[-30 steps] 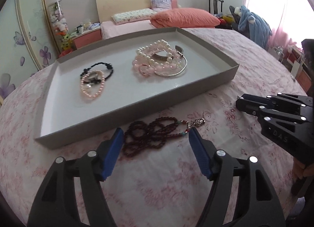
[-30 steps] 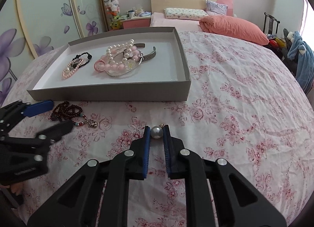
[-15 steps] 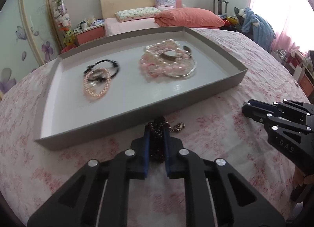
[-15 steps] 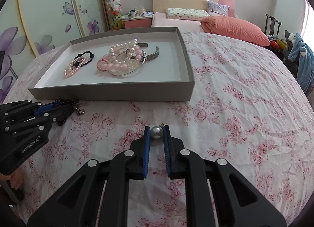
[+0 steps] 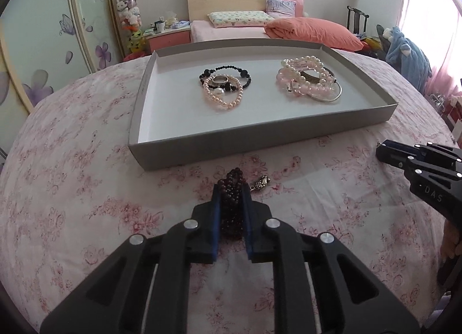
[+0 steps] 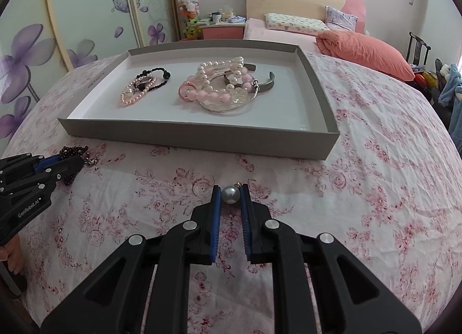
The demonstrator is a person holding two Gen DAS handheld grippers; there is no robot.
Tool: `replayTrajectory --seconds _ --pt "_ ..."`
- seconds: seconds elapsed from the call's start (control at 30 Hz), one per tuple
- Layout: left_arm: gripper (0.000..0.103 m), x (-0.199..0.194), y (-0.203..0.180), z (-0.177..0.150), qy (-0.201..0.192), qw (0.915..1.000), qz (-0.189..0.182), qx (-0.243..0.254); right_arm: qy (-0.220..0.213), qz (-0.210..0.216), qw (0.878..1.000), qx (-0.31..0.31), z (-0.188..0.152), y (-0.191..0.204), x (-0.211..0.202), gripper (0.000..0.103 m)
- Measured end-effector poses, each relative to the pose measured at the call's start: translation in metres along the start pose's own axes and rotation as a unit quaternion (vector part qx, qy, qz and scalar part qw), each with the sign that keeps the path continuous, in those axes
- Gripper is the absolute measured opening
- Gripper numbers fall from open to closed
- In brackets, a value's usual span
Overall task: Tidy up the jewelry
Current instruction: 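Carry the red beaded necklace and pearl over the grey tray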
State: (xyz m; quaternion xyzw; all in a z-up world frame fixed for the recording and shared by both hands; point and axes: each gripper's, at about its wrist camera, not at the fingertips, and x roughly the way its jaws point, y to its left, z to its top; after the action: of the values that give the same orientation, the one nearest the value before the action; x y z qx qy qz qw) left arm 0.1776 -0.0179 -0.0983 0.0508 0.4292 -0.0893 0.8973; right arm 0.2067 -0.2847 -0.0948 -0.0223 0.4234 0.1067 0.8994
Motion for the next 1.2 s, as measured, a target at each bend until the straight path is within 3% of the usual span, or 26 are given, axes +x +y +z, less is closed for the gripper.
replayTrajectory --seconds 0.73,0.93,1.07,1.2 --pt "0.017 -0.002 0.003 0.0 0.001 0.9999 -0.009 -0.01 0.0 0.002 1.0 0.002 0.0 0.002 0.001 0.015" --pt "0.013 -0.002 0.003 0.0 -0.001 0.9998 -0.013 -0.014 -0.002 0.0 1.0 0.004 -0.001 0.002 -0.001 0.014" --pt "0.012 -0.008 0.008 -0.003 0.002 0.9989 -0.027 -0.038 -0.022 0.01 1.0 0.015 -0.002 0.003 -0.014 0.014" --pt "0.012 -0.026 0.014 -0.002 -0.022 0.9974 -0.034 -0.059 -0.063 0.023 0.998 0.018 0.004 0.008 -0.037 0.014"
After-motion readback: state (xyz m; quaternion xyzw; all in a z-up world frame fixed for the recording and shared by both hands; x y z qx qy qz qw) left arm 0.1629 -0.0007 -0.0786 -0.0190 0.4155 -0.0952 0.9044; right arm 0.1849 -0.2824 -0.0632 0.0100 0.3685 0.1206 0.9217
